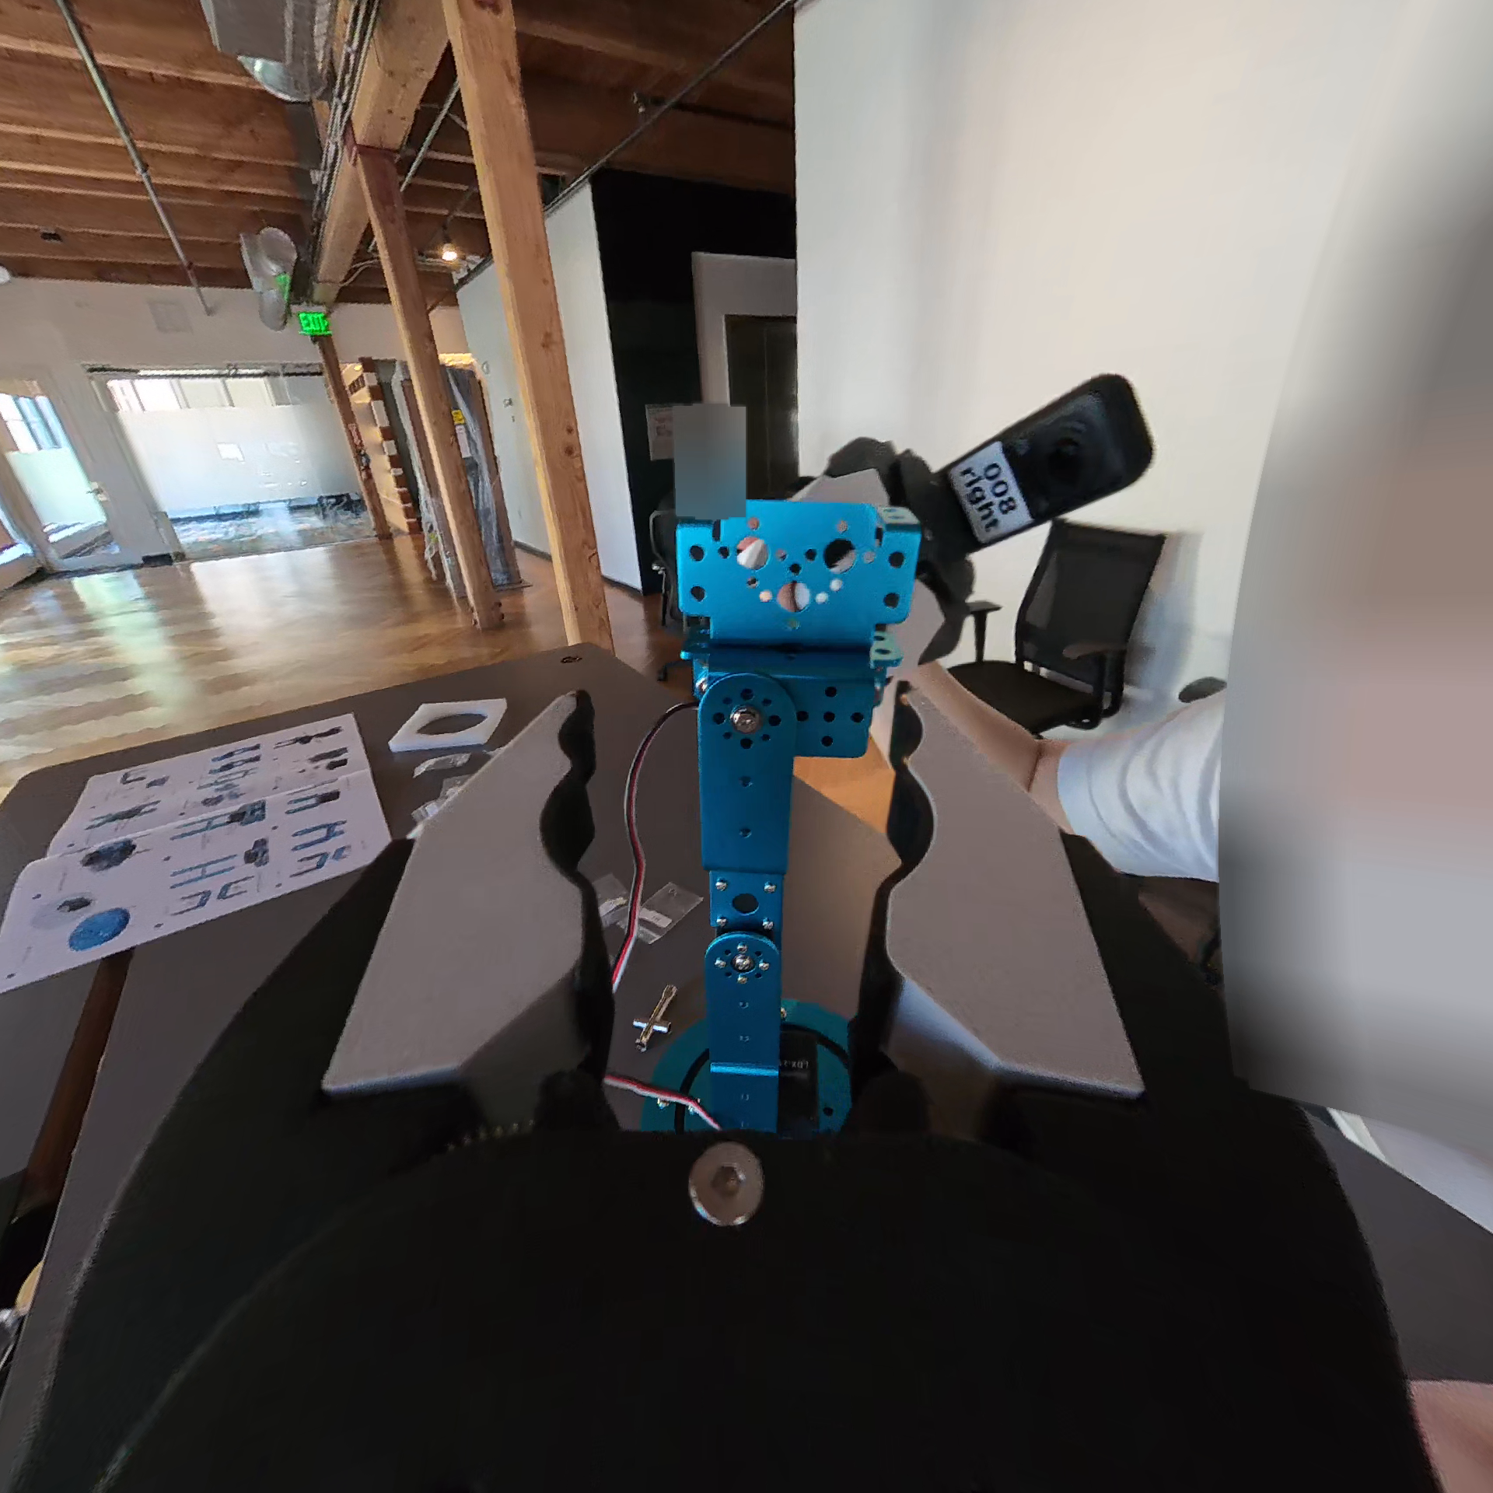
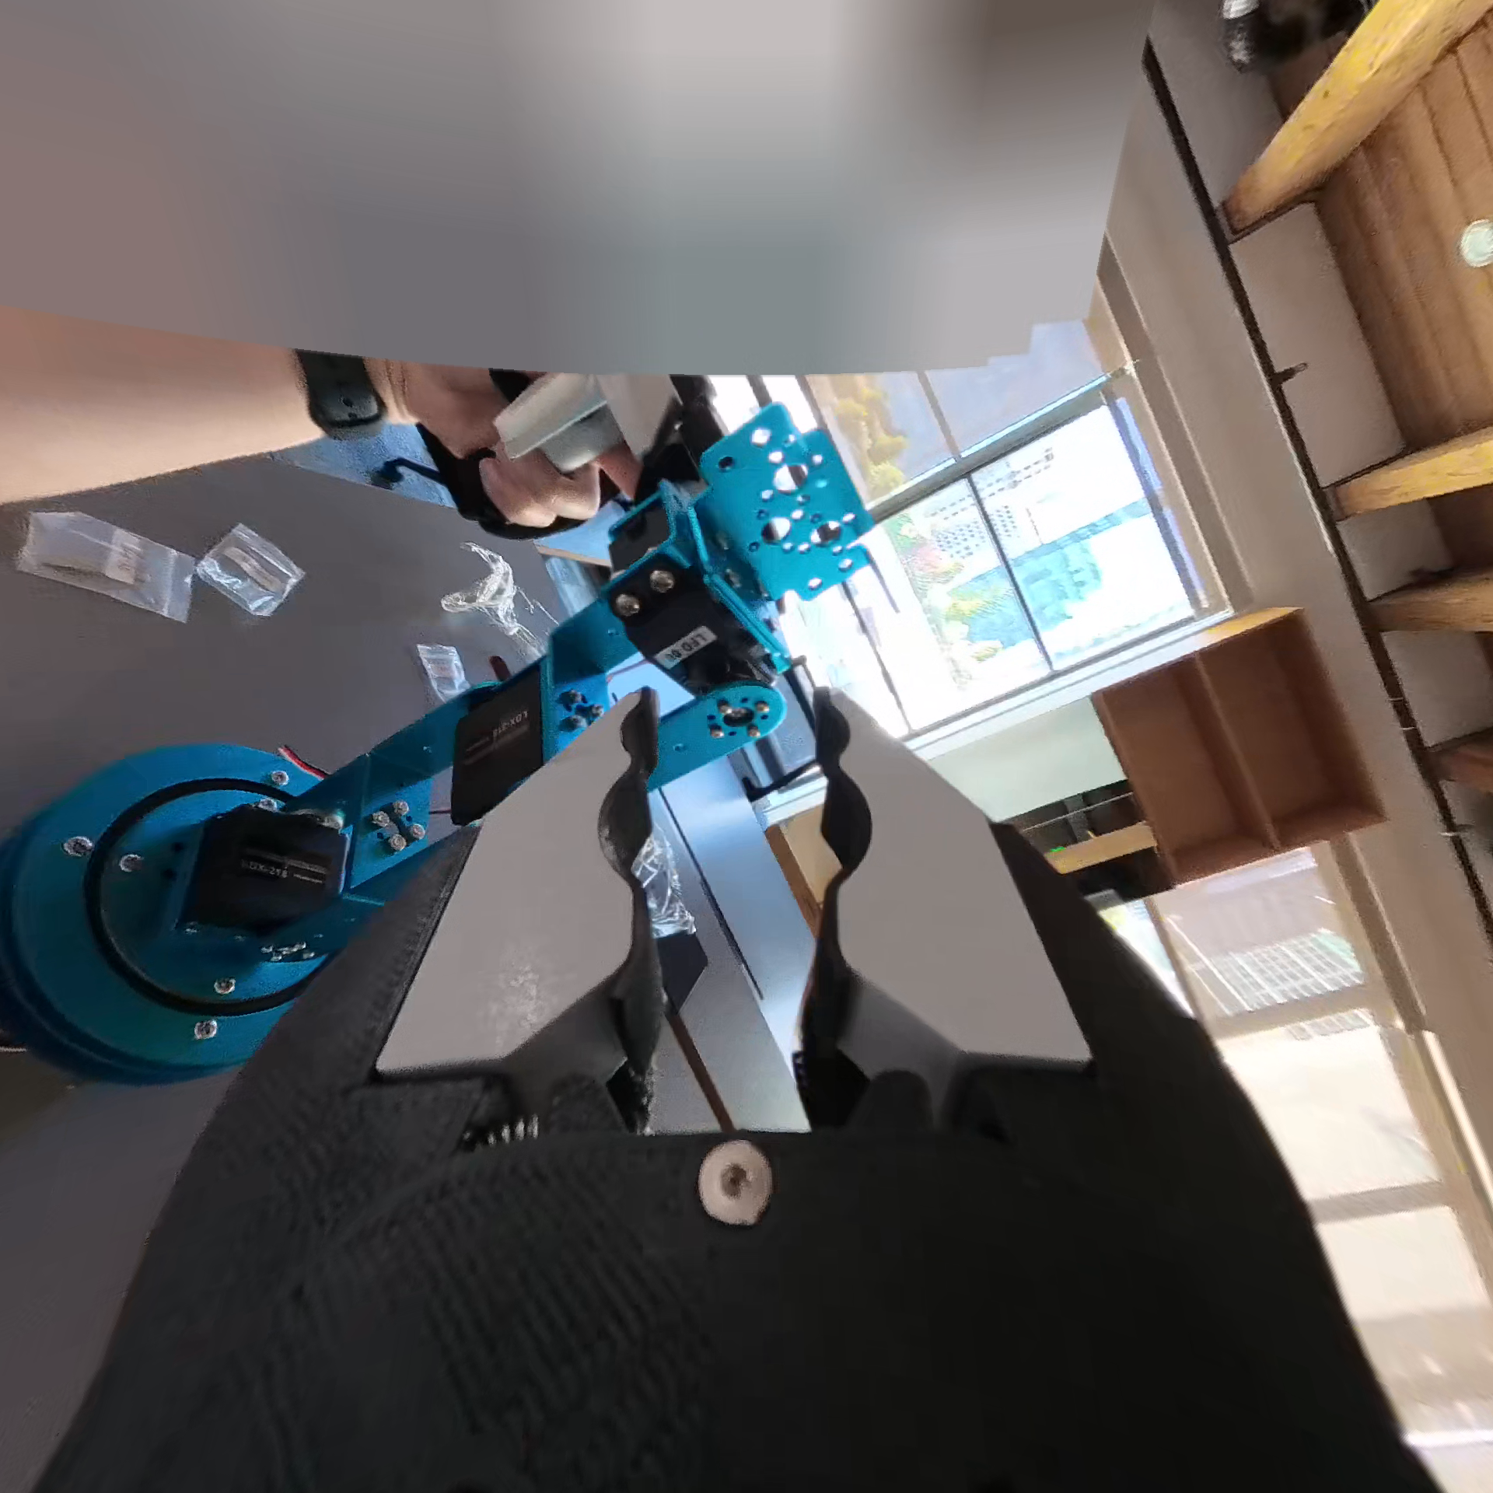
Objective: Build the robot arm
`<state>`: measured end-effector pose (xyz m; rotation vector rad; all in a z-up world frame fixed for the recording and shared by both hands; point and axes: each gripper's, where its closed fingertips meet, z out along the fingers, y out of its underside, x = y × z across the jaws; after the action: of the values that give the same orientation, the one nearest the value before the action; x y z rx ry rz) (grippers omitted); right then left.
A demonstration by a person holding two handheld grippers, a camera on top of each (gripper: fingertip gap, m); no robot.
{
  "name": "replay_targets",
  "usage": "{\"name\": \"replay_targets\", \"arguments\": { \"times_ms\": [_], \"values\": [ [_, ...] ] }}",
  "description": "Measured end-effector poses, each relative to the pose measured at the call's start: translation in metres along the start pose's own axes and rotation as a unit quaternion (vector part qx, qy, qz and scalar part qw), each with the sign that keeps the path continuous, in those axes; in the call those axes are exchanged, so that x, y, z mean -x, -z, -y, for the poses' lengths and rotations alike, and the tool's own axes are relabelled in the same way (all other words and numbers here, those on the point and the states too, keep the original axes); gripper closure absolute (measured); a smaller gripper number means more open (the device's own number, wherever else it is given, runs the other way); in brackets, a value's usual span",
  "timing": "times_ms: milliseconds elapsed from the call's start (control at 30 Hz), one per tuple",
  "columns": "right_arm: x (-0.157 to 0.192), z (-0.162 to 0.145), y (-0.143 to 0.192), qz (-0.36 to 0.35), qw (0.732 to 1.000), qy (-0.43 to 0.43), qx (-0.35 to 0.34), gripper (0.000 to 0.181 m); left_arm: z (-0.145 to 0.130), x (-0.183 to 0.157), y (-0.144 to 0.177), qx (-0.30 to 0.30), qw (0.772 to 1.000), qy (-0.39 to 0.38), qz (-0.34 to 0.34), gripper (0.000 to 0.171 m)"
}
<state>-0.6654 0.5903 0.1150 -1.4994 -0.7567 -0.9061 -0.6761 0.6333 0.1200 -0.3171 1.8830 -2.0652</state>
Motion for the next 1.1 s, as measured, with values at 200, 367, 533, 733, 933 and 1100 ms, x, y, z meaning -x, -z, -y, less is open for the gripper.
{"name": "replay_targets", "arguments": {
  "times_ms": [200,367,533,733,933,1100],
  "values": [
    [-0.01,-0.002,0.002,0.022,0.999,0.026,0.022,0.146,-0.002,-0.002,-0.012,0.009,0.999,-0.038,0.004,0.082],
    [-0.006,-0.001,-0.001,0.094,0.991,0.009,0.092,0.145,-0.007,-0.003,-0.023,0.021,0.999,-0.048,-0.005,0.077],
    [-0.004,0.002,-0.007,0.169,0.973,-0.035,0.152,0.144,-0.016,0.001,-0.031,0.051,0.995,-0.081,0.011,0.087],
    [-0.001,-0.008,-0.012,0.242,0.938,-0.071,0.238,0.152,-0.015,-0.009,-0.033,0.043,0.993,-0.11,-0.013,0.11],
    [0.006,-0.01,-0.01,0.306,0.901,-0.088,0.296,0.159,-0.016,-0.009,-0.033,0.055,0.992,-0.109,-0.01,0.11],
    [0.007,-0.01,-0.009,0.349,0.872,-0.107,0.326,0.161,-0.017,-0.01,-0.033,0.058,0.992,-0.113,-0.009,0.11]
  ]
}}
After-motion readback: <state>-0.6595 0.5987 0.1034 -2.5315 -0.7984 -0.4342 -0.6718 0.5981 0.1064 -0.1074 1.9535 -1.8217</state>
